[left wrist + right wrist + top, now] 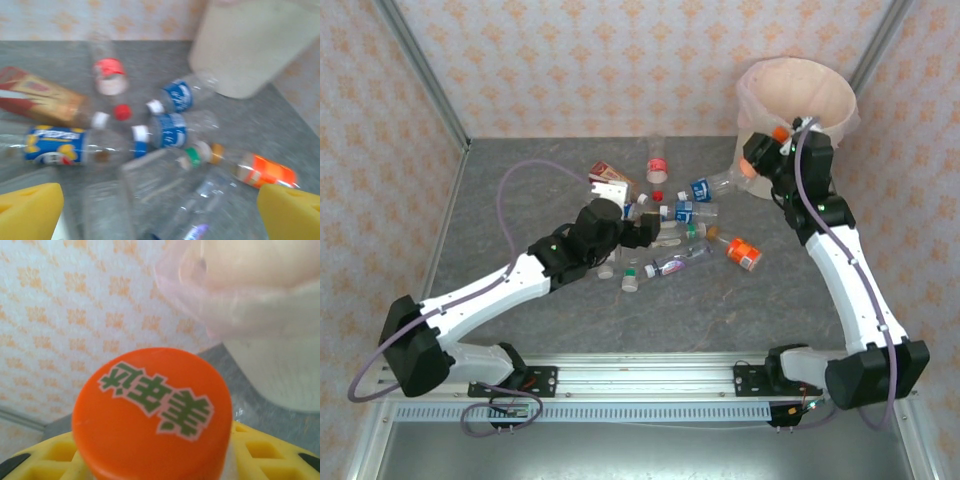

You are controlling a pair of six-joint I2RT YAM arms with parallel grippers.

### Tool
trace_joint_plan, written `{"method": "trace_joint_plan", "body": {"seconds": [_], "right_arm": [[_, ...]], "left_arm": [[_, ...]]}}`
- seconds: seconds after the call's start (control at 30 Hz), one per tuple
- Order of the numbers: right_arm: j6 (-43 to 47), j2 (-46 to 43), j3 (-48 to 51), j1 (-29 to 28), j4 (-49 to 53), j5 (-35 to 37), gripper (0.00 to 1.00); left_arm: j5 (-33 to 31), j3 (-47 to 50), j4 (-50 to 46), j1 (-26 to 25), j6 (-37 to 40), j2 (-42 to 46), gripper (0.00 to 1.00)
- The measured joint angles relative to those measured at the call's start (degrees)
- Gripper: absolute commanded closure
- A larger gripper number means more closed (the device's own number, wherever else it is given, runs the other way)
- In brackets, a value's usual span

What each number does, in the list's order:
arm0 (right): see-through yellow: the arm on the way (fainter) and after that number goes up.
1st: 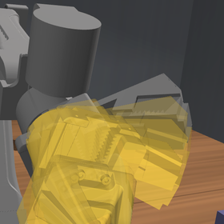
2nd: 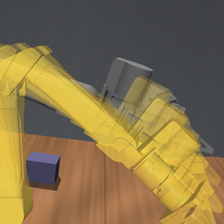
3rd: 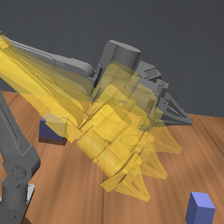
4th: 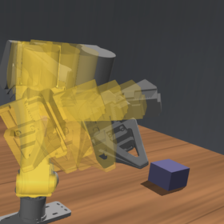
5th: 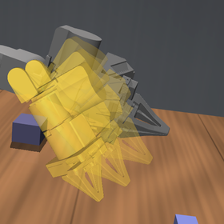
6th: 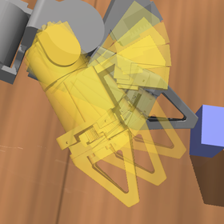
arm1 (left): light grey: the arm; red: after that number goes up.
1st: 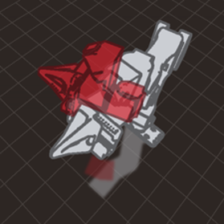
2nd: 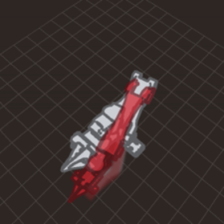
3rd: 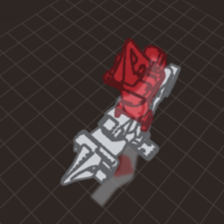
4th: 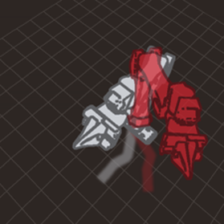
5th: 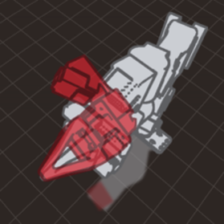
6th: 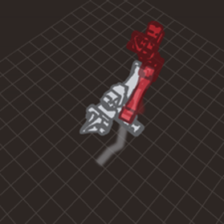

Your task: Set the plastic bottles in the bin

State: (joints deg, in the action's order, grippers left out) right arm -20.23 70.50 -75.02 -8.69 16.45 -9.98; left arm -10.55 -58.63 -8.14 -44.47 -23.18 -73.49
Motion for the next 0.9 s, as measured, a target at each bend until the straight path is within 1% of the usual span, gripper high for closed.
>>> {"method": "trace_joint_plan", "body": {"seconds": [0.17,0.3,0.47,0.6,0.7,0.8,0.9], "right_arm": [[5.31,5.77,-9.14,0.31,-4.17,5.81,1.0],[8.57,11.43,-16.94,1.25,-8.26,9.81,1.0],[10.43,20.65,-27.08,2.95,-10.54,15.19,0.97],[10.45,29.75,-36.04,4.63,-9.49,18.99,0.93],[10.47,37.31,-45.57,5.9,-4.79,20.57,0.88],[10.43,43.98,-55.49,7.08,2.12,20.98,0.8],[10.38,48.13,-61.81,8.15,8.79,20.94,0.74]], "left_arm": [[-12.7,0.68,-6.51,1.66,-6.08,2.99,0.0],[-18.88,1.88,-11.45,3.34,-10.75,4.39,0.0],[-22.29,4.87,-15.21,4.13,-14.51,5.88,0.0],[-23.52,6.36,-16.65,4.87,-16.37,7.17,0.0],[-24.39,6.99,-17.03,5.27,-17.27,8.37,0.0],[-24.85,7.72,-17.2,5.66,-18.01,9.38,0.0],[-25.18,8.59,-17.7,6.27,-19.19,9.94,0.0]]}}
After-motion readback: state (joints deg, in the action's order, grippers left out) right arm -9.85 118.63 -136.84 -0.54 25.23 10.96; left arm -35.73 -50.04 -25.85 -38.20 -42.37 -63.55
